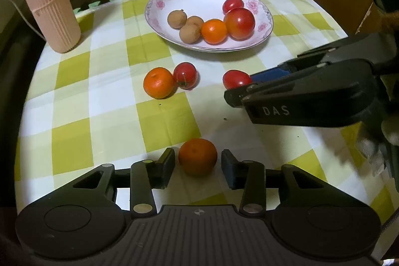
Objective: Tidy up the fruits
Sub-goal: 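Lift the tangerine in the left gripper while the right holds the cherry tomato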
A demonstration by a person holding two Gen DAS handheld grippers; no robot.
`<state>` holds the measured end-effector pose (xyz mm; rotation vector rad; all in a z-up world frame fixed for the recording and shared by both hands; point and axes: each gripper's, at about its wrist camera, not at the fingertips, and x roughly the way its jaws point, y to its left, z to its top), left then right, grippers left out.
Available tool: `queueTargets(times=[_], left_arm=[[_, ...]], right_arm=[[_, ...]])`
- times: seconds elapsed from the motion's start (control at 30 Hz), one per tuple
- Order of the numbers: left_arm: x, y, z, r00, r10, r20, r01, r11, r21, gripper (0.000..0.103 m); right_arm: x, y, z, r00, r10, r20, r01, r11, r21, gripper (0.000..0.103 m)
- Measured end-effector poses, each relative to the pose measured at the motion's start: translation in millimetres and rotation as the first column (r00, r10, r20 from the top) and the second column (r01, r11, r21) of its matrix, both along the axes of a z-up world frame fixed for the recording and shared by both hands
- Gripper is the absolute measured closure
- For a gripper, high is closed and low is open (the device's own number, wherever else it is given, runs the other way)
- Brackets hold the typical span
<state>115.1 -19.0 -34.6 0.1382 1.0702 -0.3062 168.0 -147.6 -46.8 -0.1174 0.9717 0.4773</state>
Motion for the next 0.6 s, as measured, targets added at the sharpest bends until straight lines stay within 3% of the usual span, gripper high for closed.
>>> queueTargets(times=[0.2,0.37,0.6], left_arm=[[-2.2,-1.8,-1.3,1.000,-0.004,0.007,0.004,1.000,0.017,0.049],[-0.3,1.0,-0.4,1.000,0.008,0.007,-0.008,1.000,0.012,0.062],[-0.7,1.7,0.6,1.000,0.010,0.007,-0.010,1.000,0.008,0.063]], right_arm=[[2.7,0.4,-0.3,1.000,-0.004,0.008,0.004,1.000,0.004,0.074],[1.4,2.1,0.1,1.000,-0.012,0.009,0.012,1.000,-0.008,0.075],[-5.7,0.8,2.1,1.000,-0.021,0.000,0.021,1.000,-0.020,0.078]])
